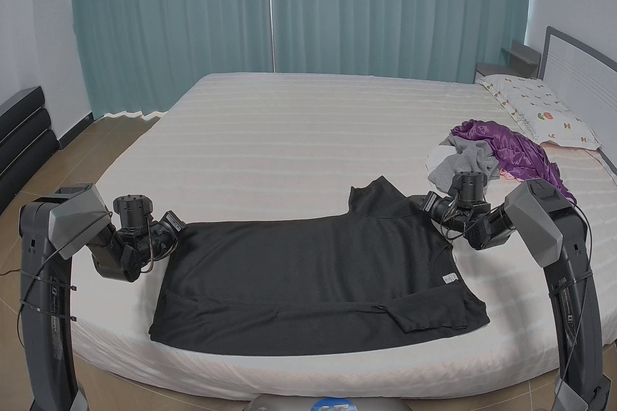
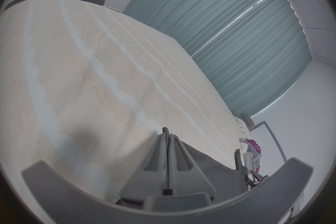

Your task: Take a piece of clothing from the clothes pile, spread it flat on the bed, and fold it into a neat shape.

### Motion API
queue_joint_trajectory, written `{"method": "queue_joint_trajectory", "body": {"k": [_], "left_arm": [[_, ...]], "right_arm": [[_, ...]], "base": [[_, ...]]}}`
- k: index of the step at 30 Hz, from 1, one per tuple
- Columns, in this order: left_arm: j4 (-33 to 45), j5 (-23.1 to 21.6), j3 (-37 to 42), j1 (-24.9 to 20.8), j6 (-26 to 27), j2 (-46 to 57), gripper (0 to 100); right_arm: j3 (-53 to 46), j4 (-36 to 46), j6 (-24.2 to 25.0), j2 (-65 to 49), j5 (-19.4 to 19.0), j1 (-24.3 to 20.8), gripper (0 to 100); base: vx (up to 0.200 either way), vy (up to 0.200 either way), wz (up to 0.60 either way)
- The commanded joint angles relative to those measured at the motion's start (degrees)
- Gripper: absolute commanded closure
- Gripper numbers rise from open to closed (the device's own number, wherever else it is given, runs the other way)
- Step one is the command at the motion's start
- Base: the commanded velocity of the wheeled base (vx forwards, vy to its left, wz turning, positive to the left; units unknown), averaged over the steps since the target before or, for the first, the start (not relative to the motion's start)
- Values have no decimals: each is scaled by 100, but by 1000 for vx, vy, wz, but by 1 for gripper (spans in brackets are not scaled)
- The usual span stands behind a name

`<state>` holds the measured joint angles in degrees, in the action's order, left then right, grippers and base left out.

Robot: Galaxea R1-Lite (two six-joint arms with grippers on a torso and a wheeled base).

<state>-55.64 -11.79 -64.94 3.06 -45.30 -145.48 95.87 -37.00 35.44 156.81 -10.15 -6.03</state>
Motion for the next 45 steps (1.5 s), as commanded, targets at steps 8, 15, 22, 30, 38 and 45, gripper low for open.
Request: {"method": "queue_joint_trajectory", "body": {"k": [8, 15, 22, 30, 38, 45], "left_arm": [[-44, 10, -28, 2, 12, 38, 100], [-88, 27, 60, 37, 12, 222, 100], [-96, 36, 148, 46, 4, 389, 100], [-96, 27, 201, 142, 4, 495, 100], [-96, 19, 412, 151, -14, 697, 100], [-175, 19, 473, 160, -5, 785, 100]], "right_arm": [[-235, 0, 7, -309, -4, 6, 100], [-762, -53, 51, -713, -48, 32, 100], [-1017, -299, 271, -985, -92, 41, 100], [-1483, -616, 561, -1293, -83, 76, 100], [-2257, -844, 587, -1706, -417, 261, 100], [-2450, -1169, 613, -1917, -637, 454, 100]], "base": [[0, 0, 0], [0, 0, 0], [0, 0, 0], [0, 0, 0], [0, 0, 0], [0, 0, 0]]}}
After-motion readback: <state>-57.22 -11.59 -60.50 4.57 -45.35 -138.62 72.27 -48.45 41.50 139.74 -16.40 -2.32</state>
